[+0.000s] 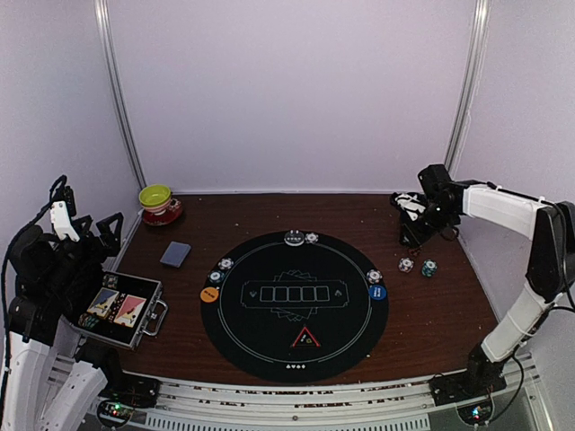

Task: Distribute texas hold em gaming equipment
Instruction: Pick up the pile of poker chips from the pile of poker chips, then place the poker chips pile in the small blind area.

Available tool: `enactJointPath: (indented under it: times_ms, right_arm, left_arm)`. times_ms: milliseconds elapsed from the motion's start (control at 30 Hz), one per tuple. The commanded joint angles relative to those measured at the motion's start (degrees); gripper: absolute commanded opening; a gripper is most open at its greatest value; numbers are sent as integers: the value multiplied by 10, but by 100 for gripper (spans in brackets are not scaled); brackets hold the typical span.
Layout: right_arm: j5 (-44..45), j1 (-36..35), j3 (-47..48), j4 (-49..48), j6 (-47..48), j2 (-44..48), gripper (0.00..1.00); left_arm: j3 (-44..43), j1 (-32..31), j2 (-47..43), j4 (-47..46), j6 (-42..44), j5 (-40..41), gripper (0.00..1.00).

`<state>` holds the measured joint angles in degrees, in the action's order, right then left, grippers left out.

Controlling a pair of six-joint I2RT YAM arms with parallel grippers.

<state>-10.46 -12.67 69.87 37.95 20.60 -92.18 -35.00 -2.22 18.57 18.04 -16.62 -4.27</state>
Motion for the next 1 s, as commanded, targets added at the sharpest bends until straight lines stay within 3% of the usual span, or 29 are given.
enactJointPath:
  times_ms: [0,167,300,967]
  right_arm:
    - [4,-59,76,17,-6,-67,28]
    - [-4,-94,188,57,-16,-157,28]
    - [7,-113,219,59,-17,-199,29]
    - [51,-141,118,11,9,-223,31]
  left_arm:
    - [1,5,-1,-23,3,2,98]
    - [1,5,-4,-23,4,1,98]
    - [0,5,-3,-23,4,-2,98]
    - [0,5,-4,-23,3,-1,98]
